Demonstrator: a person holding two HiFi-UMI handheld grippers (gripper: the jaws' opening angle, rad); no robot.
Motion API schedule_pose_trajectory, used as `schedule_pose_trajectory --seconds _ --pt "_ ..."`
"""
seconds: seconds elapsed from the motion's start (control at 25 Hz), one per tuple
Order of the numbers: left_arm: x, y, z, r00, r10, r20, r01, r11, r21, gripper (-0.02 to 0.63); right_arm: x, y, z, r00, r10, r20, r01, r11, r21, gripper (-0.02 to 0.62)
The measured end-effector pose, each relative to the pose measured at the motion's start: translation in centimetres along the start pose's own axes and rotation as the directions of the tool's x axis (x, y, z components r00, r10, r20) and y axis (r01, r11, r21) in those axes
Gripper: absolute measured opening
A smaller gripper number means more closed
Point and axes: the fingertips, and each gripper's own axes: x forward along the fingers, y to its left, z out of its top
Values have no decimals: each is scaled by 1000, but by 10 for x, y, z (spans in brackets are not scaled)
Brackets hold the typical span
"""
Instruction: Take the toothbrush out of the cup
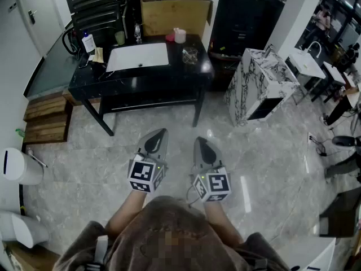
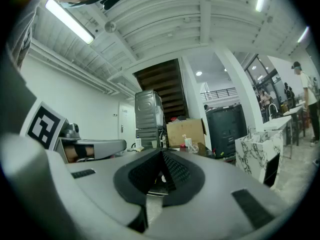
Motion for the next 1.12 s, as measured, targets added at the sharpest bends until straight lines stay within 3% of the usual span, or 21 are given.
schedule_pose_trajectory --seconds 0.36,0.76,1.12 --pt "1 -11 -3 1000 -7 -14 7 1000 4 2 -3 -3 -2 1000 19 -1 -19 1000 2 -3" --pt "11 -19 -12 999 26 -24 -26 1000 0 2 -13 -8 -2 989 145 31 -144 989 -31 -1" --pt "36 -15 -22 999 28 -39 -28 999 -17 2 5 -34 -17 991 131 -12 -131 991 -14 -1"
